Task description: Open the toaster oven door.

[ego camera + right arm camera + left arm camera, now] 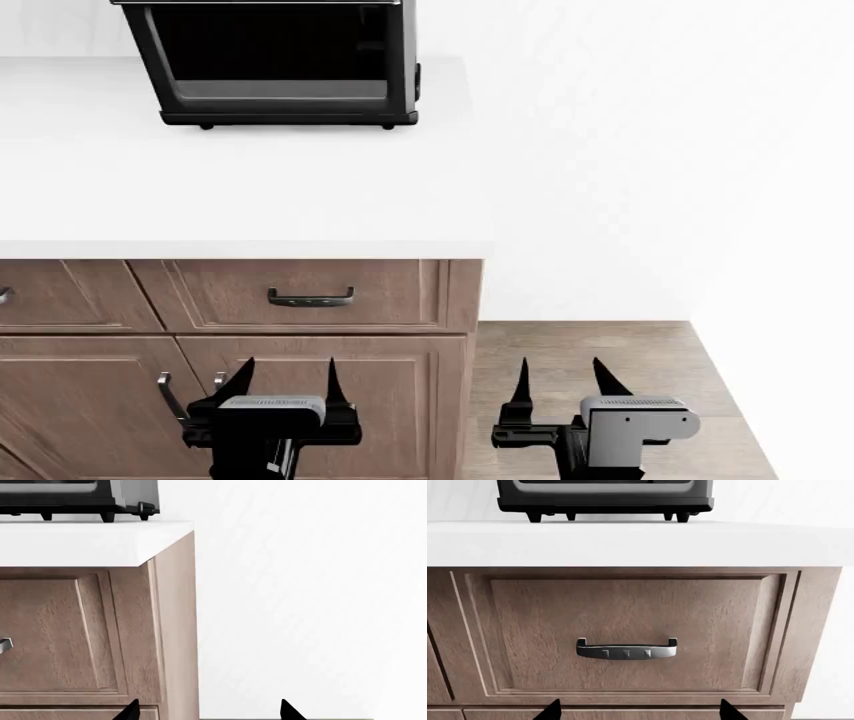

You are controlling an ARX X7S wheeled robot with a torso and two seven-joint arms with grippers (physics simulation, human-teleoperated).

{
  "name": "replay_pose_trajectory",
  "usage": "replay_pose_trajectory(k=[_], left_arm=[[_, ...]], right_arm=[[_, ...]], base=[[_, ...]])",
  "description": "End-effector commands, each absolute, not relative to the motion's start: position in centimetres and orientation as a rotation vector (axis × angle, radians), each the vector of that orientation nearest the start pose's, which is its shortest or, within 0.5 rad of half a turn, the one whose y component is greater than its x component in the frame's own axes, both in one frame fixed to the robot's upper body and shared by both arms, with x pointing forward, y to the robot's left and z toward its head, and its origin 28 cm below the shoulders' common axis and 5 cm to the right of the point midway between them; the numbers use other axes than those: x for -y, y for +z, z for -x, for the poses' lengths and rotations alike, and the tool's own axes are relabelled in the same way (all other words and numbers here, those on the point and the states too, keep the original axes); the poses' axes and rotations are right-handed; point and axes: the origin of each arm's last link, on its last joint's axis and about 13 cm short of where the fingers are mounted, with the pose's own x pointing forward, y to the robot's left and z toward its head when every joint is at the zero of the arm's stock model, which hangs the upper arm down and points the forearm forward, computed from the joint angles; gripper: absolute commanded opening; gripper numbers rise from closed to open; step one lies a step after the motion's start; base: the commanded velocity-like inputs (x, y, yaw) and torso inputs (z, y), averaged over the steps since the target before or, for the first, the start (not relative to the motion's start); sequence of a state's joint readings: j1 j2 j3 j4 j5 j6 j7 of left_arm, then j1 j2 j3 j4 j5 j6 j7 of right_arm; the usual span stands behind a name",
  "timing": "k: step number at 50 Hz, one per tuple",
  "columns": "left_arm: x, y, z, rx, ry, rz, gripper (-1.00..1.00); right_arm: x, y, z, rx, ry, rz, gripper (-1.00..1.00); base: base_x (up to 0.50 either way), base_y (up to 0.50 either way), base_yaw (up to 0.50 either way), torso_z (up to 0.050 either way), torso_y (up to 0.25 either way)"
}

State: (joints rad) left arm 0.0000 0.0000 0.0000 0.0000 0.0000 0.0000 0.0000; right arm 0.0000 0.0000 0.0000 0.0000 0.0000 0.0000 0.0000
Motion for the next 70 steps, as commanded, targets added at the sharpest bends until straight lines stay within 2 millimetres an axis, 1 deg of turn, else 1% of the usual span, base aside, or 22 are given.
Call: replay_pose_trajectory(k=[1,6,10,12,17,21,29,37,38,39,42,46,49,52,57,63,70], left_arm=[[-20.6,1.3,-21.1,-0.003,0.007,0.009,1.00],[-20.6,1.0,-21.2,-0.029,0.004,0.030,1.00],[-20.7,1.3,-21.2,-0.021,-0.003,0.056,1.00],[-20.8,1.9,-21.4,-0.014,-0.005,0.061,1.00],[-20.9,4.7,-22.3,0.015,-0.033,0.059,1.00],[-21.1,6.4,-23.1,0.025,-0.049,0.056,1.00],[-22.1,10.5,-25.1,0.056,-0.067,0.026,1.00],[-23.7,15.5,-26.9,0.097,-0.062,-0.020,1.00],[-23.7,15.5,-26.9,0.097,-0.062,-0.020,1.00],[-24.1,16.9,-27.4,0.110,-0.056,-0.029,1.00],[-24.8,19.1,-27.9,0.134,-0.045,-0.053,1.00],[-25.3,20.7,-28.3,0.147,-0.039,-0.084,1.00],[-25.4,21.3,-28.6,0.151,-0.034,-0.094,1.00],[-25.4,21.2,-28.7,0.142,-0.026,-0.096,1.00],[-25.3,20.7,-28.7,0.130,-0.033,-0.093,1.00],[-25.2,21.0,-28.5,0.134,-0.040,-0.095,1.00],[-25.1,20.6,-28.6,0.125,-0.047,-0.098,1.00]], right_arm=[[9.6,1.2,-21.1,-0.006,0.003,0.002,1.00],[9.4,1.0,-21.1,-0.020,0.016,0.005,1.00],[9.3,1.2,-21.2,-0.021,0.020,0.006,1.00],[9.4,1.6,-21.5,-0.013,0.019,0.006,1.00],[9.6,3.8,-23.1,0.021,0.024,0.016,1.00],[10.0,5.0,-24.2,0.036,0.021,0.031,1.00],[10.7,7.7,-26.7,0.054,0.020,0.064,1.00],[11.7,11.4,-29.4,0.092,0.016,0.095,1.00],[11.8,11.9,-29.7,0.097,0.015,0.099,1.00],[11.9,12.3,-30.0,0.102,0.015,0.103,1.00],[12.1,13.8,-30.6,0.116,0.027,0.120,1.00],[12.3,15.0,-31.2,0.123,0.029,0.127,1.00],[12.5,15.6,-31.5,0.129,0.028,0.127,1.00],[12.6,15.9,-31.6,0.126,0.025,0.124,1.00],[12.6,15.6,-31.6,0.114,0.026,0.124,1.00],[12.5,15.1,-31.5,0.103,0.033,0.115,1.00],[12.5,14.7,-31.4,0.094,0.036,0.110,1.00]], base=[[0.00,0.00,0.00,0.000,0.000],[0.00,0.00,0.00,0.000,0.000],[0.00,0.00,0.00,0.038,0.000],[0.00,0.00,0.00,0.050,0.000],[0.00,0.00,0.00,0.050,0.000],[0.00,0.00,0.00,0.050,0.000],[0.00,0.00,0.00,0.050,0.000],[0.00,0.00,0.00,0.050,0.000],[0.00,0.00,0.00,0.050,0.000],[0.00,0.00,0.00,0.050,0.000],[0.00,0.00,0.00,0.050,0.000],[0.00,0.00,0.00,0.050,0.000],[0.00,0.00,0.00,0.050,0.000],[0.00,0.00,0.00,0.018,0.000],[0.16,0.00,0.00,0.000,0.000],[0.27,0.00,0.00,0.000,0.000],[0.28,0.00,0.00,0.000,0.000]])
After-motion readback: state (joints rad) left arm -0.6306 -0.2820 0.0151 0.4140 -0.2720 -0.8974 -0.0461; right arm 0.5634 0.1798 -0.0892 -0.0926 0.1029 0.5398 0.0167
